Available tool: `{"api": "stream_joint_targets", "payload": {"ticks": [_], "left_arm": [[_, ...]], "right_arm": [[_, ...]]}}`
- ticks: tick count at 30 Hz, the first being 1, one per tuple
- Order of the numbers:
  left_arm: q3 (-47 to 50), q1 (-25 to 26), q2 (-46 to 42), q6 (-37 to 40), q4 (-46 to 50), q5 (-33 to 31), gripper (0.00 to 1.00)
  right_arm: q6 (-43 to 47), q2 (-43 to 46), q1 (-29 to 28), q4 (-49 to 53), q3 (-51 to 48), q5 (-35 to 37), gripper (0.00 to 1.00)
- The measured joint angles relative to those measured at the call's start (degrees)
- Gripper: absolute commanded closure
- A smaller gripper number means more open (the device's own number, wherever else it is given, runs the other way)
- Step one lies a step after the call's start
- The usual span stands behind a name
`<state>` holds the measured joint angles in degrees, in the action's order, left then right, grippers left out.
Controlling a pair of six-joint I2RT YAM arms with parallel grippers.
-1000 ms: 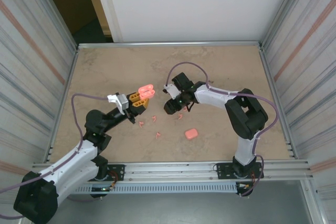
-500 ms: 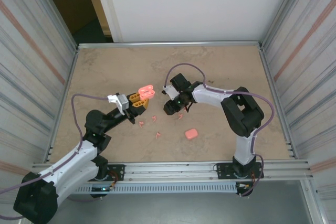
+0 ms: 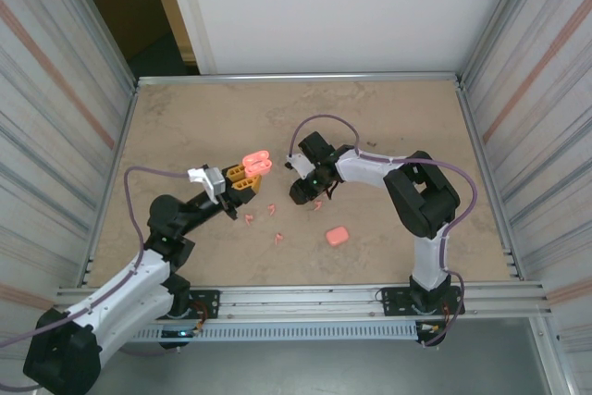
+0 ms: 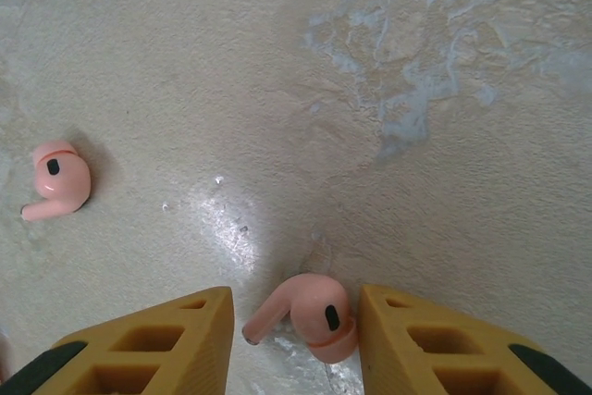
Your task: Insert the wireless bluetooth earbuds into the charging case
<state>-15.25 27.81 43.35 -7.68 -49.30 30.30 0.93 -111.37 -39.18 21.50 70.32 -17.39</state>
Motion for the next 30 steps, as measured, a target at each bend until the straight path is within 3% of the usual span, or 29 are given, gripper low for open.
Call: {"api": "stream_joint_targets", "payload": {"ticks": [12, 23, 30], "left_arm": [[0.07, 0.0, -1.55, 0.0, 1.57, -0.04, 1.0], [0.72, 0.0, -2.8, 0.24, 2.43, -0.42, 1.0], [0.94, 0.0, -2.8, 0.24, 3.06, -0.55, 1.0]], "right_arm": [[0.02, -0.04, 0.2, 0.02, 0.0, -0.2, 0.78], [0.02, 0.07, 0.2, -0.7, -0.24, -0.17, 0.79], [0.0, 4.7, 0.2, -3.34, -3.87, 0.52, 0.79]]}}
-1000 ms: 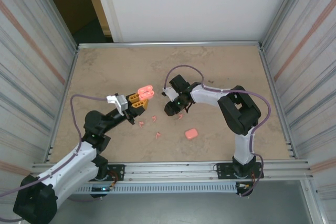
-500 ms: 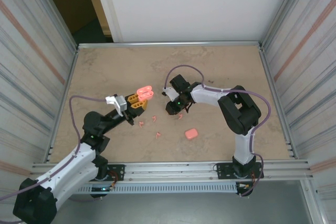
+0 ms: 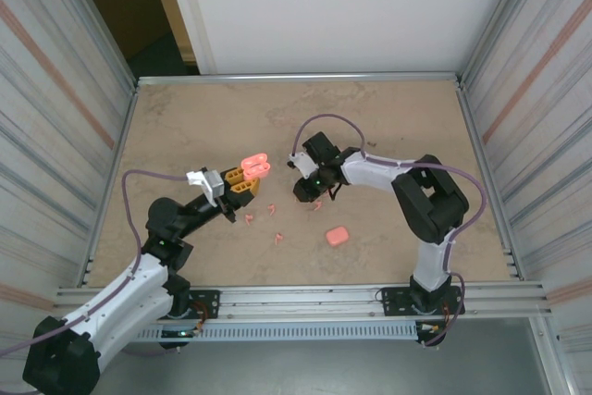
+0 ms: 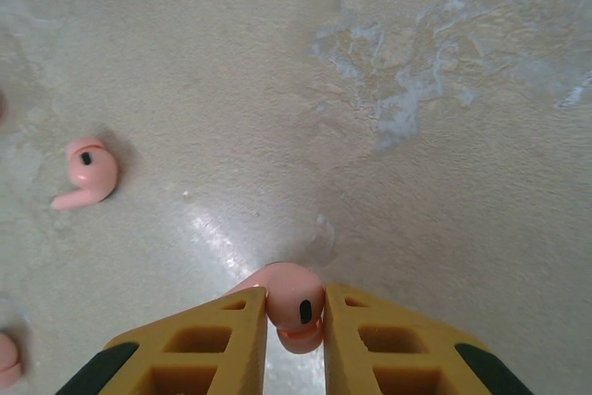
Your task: Insert the wireless bluetooth earbuds into the charging case
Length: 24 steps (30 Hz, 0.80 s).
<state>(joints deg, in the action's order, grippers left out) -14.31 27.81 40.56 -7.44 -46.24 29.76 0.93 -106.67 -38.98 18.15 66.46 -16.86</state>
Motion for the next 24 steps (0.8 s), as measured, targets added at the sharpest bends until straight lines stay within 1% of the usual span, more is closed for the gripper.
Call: {"api": "stream_joint_targets", "payload": {"ticks": [5, 15, 24], "left_arm": [[0.11, 0.0, 0.9, -0.02, -0.13, -0.61, 1.0], [0.61, 0.0, 6.1, -0.57, -2.21, -1.29, 1.0], [0.83, 0.0, 10.25, -1.9, -5.44, -1.38, 1.0]], "right_arm": [[0.04, 6.73, -0.02, -3.48, -3.06, 1.42, 0.79], [1.55, 19.56, -1.51, -10.36, -8.28, 4.61, 0.8], [2.89, 27.54, -3.52, -13.84, -8.76, 5.86, 0.8]]}}
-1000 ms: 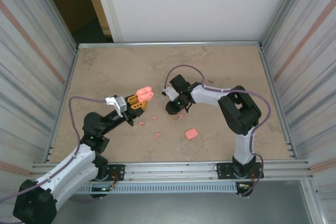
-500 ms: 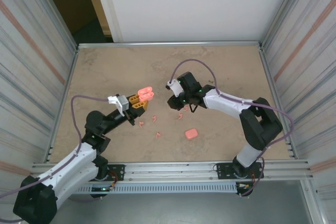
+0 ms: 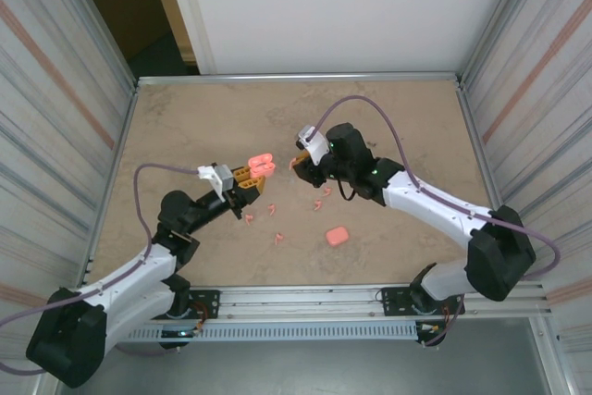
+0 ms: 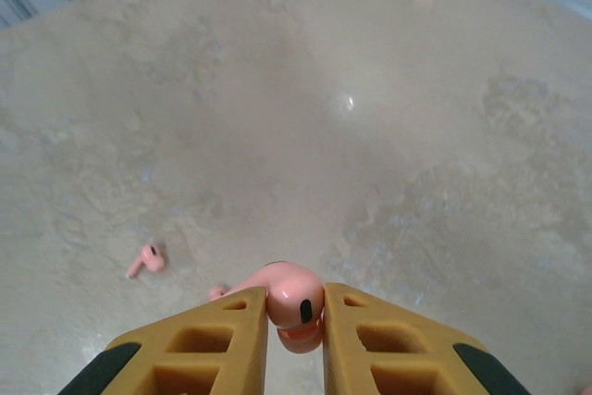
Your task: Insert the wireless bluetooth earbuds into the charging case
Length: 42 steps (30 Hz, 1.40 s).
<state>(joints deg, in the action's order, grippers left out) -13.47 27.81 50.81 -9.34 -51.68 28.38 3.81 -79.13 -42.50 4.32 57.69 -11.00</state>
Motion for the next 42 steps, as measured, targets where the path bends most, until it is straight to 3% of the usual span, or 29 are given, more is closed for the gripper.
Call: {"api": "stream_joint_targets", "payload": {"ticks": [19, 42], "left_arm": [[0.0, 0.0, 4.94, -1.4, -2.73, 0.09, 1.0], [-0.24, 0.0, 8.17, -2.95, -5.73, 1.14, 1.0]], "right_arm": [[3.34, 6.54, -5.86, -1.36, 1.01, 5.16, 0.8], [6.38, 1.49, -9.68, -3.87, 6.56, 4.96, 0.79]]}}
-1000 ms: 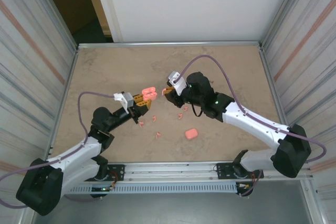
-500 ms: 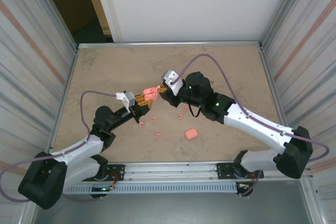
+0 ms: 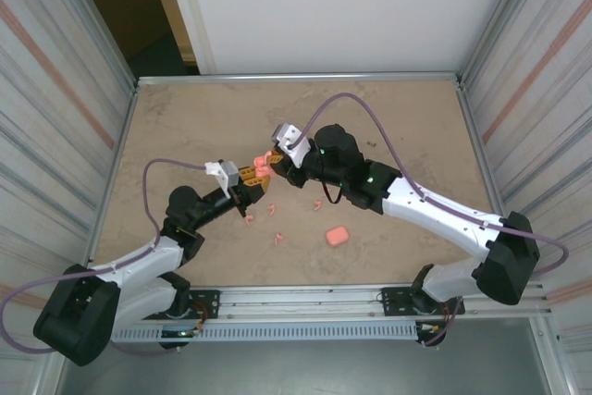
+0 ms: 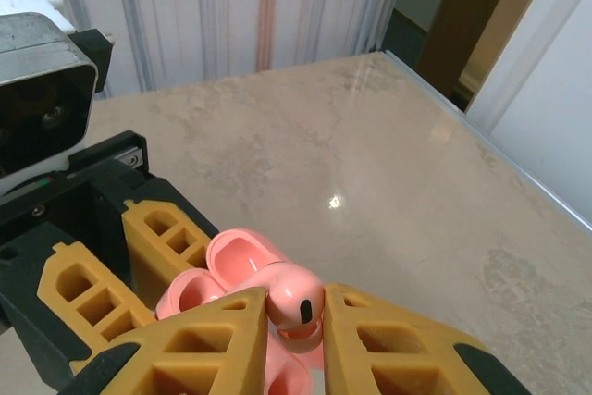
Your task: Insert the wireless bluetooth earbuds into the charging case
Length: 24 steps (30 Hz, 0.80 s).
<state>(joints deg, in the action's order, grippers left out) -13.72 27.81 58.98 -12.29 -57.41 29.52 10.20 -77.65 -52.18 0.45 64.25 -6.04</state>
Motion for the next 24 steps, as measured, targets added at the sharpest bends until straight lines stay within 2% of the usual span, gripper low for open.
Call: {"api": "stream_joint_targets", "payload": {"ticks": [24], "left_arm": [[0.0, 0.0, 0.0, 0.0, -1.14, 0.0, 1.0]], "right_arm": [[1.11, -3.02, -0.76, 2.75, 1.66, -1.84, 0.79]]}}
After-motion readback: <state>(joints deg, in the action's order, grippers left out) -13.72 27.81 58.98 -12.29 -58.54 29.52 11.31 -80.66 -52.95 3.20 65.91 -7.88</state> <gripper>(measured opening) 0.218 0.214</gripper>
